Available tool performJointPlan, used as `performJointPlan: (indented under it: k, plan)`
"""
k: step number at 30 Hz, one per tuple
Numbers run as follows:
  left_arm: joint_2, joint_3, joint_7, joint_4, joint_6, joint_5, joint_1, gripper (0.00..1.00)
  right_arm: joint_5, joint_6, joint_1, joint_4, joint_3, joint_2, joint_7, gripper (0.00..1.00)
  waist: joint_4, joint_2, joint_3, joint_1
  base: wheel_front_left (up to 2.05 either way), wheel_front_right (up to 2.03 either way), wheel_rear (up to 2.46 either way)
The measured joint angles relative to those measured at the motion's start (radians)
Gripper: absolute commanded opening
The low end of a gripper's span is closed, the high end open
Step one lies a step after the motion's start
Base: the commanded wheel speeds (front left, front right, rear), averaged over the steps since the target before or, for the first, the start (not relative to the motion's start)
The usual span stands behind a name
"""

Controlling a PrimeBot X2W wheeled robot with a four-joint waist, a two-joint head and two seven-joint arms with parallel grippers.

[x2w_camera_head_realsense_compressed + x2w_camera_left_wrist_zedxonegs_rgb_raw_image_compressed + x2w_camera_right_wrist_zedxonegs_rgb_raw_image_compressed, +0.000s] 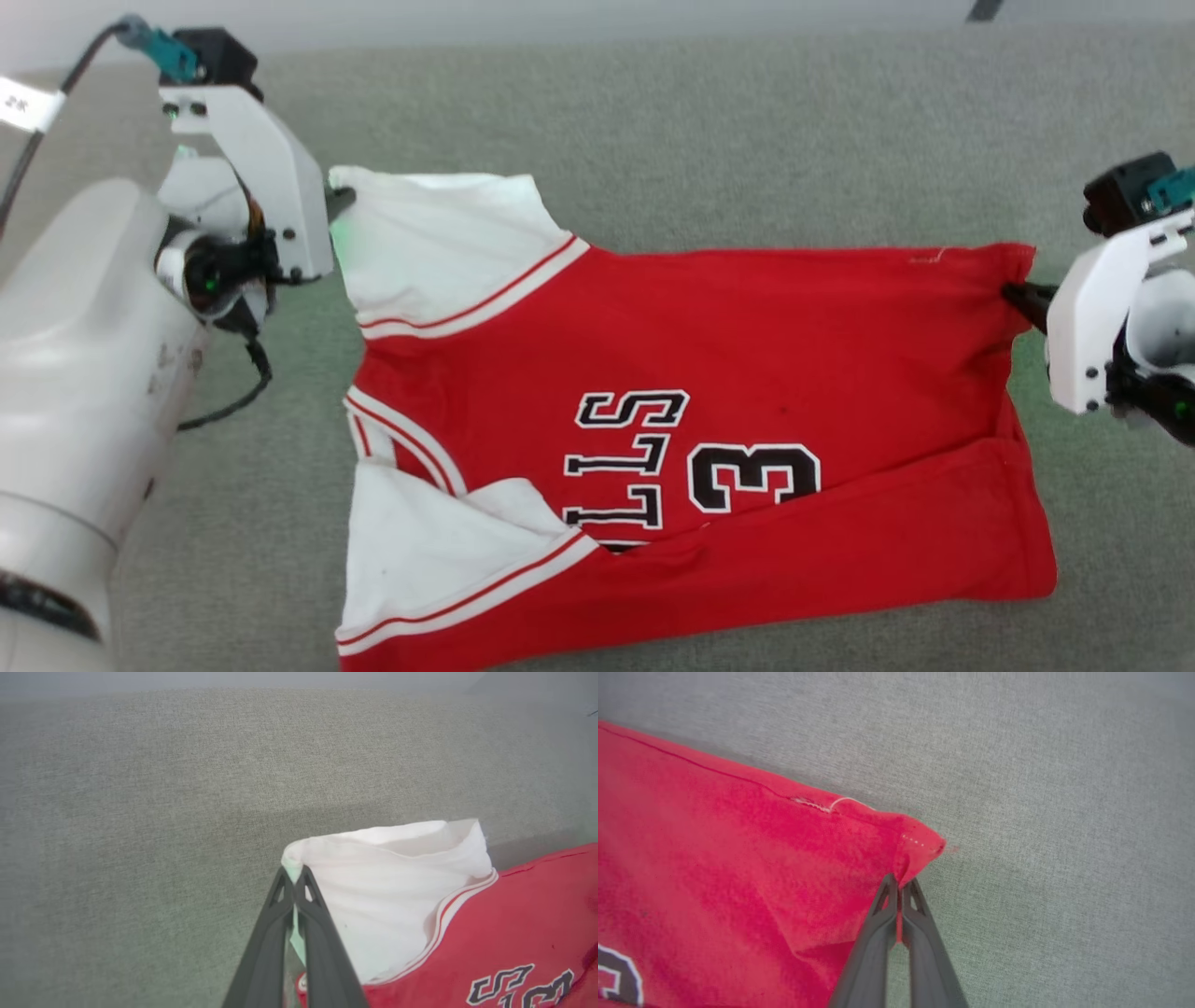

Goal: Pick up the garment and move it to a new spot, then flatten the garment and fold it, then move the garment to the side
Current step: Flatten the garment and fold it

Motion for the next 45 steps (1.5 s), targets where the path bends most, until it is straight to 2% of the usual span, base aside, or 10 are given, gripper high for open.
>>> performJointPlan:
  k: [10, 15, 24, 31, 33, 34, 35, 36, 37, 45]
  plan:
    - [0.075, -0.021, 0.019, -0.218, 0.017, -0.040, 0.202, 0.00, 0.061, 0.000, 0.139, -0.126, 0.036, -0.101, -0.049, 0.00, 0.046, 0.0000, -0.109, 0.0000, 0.00, 0.00, 0.00]
    - [0.126, -0.027, 0.055, -0.415, 0.101, -0.076, 0.349, 0.00, 0.085, 0.000, 0.243, -0.185, 0.011, -0.141, -0.052, 0.00, 0.070, 0.0000, -0.148, 0.0000, 0.00, 0.00, 0.00]
    - [0.271, -0.018, 0.081, -0.821, 0.320, -0.138, 0.611, 0.00, 0.091, 0.000, 0.430, -0.226, -0.098, -0.166, -0.036, 0.00, 0.093, 0.0000, -0.178, 0.0000, 0.00, 0.00, 0.00]
    - [0.314, -0.030, 0.076, -0.950, 0.384, -0.144, 0.704, 0.00, 0.054, 0.000, 0.520, -0.235, -0.187, -0.129, -0.014, 0.00, 0.097, 0.0000, -0.171, 0.0000, 0.00, 0.00, 0.00]
    - [0.315, -0.033, 0.060, -0.960, 0.384, -0.129, 0.708, 0.00, 0.033, 0.000, 0.531, -0.246, -0.204, -0.114, -0.007, 0.09, 0.096, 0.0000, -0.169, 0.0000, 0.00, 0.00, 0.00]
    - [0.315, -0.031, 0.052, -0.961, 0.384, -0.128, 0.708, 0.25, 0.026, 0.000, 0.535, -0.252, -0.213, -0.108, -0.001, 0.17, 0.095, 0.0000, -0.168, 0.0000, 0.00, 0.00, 0.00]
    - [0.315, -0.031, 0.049, -0.961, 0.384, -0.127, 0.708, 0.45, 0.018, 0.000, 0.537, -0.260, -0.219, -0.102, 0.009, 0.32, 0.094, 0.0000, -0.168, 0.0000, 0.00, 0.00, 0.00]
    - [0.317, -0.031, 0.048, -0.962, 0.383, -0.123, 0.708, 0.66, 0.010, 0.000, 0.539, -0.271, -0.224, -0.098, 0.018, 0.73, 0.093, 0.0000, -0.168, 0.0000, 0.00, 0.00, 0.00]
    - [0.318, -0.030, 0.044, -0.964, 0.382, -0.122, 0.708, 1.00, 0.008, 0.000, 0.539, -0.277, -0.230, -0.097, 0.023, 1.00, 0.093, 0.0000, -0.169, 0.0000, 0.00, 0.00, 0.00]
    - [0.355, -0.006, 0.027, -1.002, 0.384, -0.114, 0.707, 1.00, -0.035, 0.000, 0.585, -0.382, -0.310, -0.086, 0.116, 1.00, 0.093, 0.0000, -0.197, 0.0000, 0.00, 0.00, 0.00]
